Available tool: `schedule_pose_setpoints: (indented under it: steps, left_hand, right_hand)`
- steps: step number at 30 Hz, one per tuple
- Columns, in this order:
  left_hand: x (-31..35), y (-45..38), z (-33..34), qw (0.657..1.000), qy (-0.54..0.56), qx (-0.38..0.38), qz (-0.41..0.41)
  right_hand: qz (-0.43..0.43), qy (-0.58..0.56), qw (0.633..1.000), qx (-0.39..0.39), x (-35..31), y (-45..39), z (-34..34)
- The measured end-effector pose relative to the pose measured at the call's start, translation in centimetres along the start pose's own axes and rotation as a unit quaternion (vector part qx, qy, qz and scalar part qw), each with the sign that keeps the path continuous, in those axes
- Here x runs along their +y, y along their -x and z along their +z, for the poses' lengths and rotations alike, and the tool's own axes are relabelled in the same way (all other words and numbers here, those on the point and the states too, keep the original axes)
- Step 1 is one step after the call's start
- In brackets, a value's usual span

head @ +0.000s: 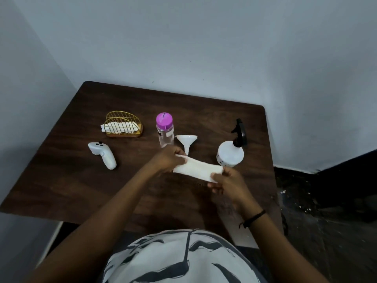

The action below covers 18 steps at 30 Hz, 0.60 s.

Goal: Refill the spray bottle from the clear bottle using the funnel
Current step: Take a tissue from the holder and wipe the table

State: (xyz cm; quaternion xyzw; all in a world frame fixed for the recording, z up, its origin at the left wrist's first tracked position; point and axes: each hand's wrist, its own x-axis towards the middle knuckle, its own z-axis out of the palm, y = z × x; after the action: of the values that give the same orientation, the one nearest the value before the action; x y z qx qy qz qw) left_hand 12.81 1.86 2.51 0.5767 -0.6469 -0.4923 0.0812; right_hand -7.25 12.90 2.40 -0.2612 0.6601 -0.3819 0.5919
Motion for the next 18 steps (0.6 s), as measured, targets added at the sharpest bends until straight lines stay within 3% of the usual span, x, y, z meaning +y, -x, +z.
schedule_pose_setpoints:
  steps: [6,8,9,11,13,15,18]
  left_hand:
    - [-6.0,-2.4,4.7,0.998,-0.066,0.002,-0.022]
    - [-6.7,-2.7,5.6,0.995,-0.099,0.004,-0.001]
    - [-6.8,-2.8,5.9,0.992,-0.125,0.019,0.015]
    - [-6.4,-2.6,6.2,0.98,-0.168,0.094,0.048]
    - [-6.2,-1.9,6.1,0.965,-0.171,0.172,0.096]
    - [-6.4,-1.2,6.5,0.952,-0.168,0.201,0.155]
    - [-8.5,0.2,8.0,0.932,-0.208,0.174,0.24]
  right_hand:
    - [0.088,0.056,0.995,0.006,7.3,-1.2,1.4]
    - [0.07,0.142,0.987,0.002,8.8,-0.9,1.5]
    - [0.034,0.237,0.971,0.007,9.5,-0.7,1.3]
    - [-0.084,0.46,0.882,0.065,10.7,-0.6,0.4]
    - [-0.215,0.556,0.795,0.112,11.2,-1.0,-0.2]
    - [-0.306,0.579,0.748,0.111,11.3,-2.0,-0.3]
    - [-0.372,0.607,0.701,0.021,11.3,-3.5,0.5]
